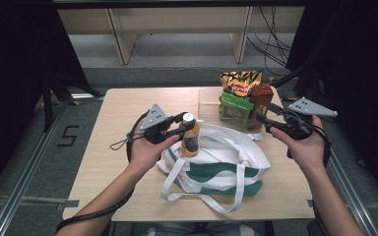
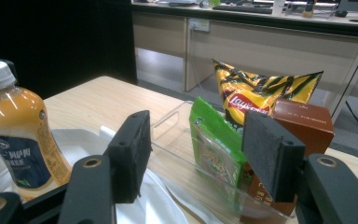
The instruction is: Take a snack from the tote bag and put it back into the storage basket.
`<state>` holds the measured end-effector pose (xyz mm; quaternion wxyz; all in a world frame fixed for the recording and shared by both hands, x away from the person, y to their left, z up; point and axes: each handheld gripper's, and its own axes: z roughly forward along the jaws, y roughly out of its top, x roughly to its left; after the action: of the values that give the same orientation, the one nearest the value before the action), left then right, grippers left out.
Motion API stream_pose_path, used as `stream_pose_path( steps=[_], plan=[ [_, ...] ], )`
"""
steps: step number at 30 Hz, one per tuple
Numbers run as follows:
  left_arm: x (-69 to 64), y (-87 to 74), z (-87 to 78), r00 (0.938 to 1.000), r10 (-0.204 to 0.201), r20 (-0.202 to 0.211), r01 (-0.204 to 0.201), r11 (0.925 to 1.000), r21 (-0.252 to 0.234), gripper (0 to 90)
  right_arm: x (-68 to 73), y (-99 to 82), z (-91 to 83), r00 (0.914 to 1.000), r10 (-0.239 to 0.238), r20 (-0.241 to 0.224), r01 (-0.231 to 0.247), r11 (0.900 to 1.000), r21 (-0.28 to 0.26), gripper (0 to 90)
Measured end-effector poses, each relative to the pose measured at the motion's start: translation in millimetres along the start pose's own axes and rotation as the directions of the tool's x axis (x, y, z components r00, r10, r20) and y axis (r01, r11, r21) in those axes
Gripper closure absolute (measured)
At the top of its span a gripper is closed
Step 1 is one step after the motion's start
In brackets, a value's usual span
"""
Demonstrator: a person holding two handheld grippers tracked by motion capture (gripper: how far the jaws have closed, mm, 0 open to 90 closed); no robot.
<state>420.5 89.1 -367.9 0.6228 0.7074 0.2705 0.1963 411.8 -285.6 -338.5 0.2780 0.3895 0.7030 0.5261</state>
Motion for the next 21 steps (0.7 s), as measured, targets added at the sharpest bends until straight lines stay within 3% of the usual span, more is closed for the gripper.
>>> stream_pose_path(
  steps=[10,13,21],
  plan=[
    [-0.5,11.3,8.2,0.9999,0.01,0.013,-0.01,0.9998,-0.015,58.9,-2.3,0.4,0.4,0.9998,-0.018,-0.008,0.018,0.9998,-0.008,43.2],
    [0.7,14.0,11.4,0.9999,0.007,0.013,-0.007,0.9998,-0.021,59.0,-1.4,0.3,-0.5,1.0,0.001,0.002,-0.001,1.0,-0.002,43.2],
    [4.4,18.1,17.5,0.9999,0.01,0.011,-0.01,0.9996,-0.027,59.0,-3.5,1.0,-2.0,1.0,-0.007,0.006,0.007,1.0,-0.004,43.2]
  ],
)
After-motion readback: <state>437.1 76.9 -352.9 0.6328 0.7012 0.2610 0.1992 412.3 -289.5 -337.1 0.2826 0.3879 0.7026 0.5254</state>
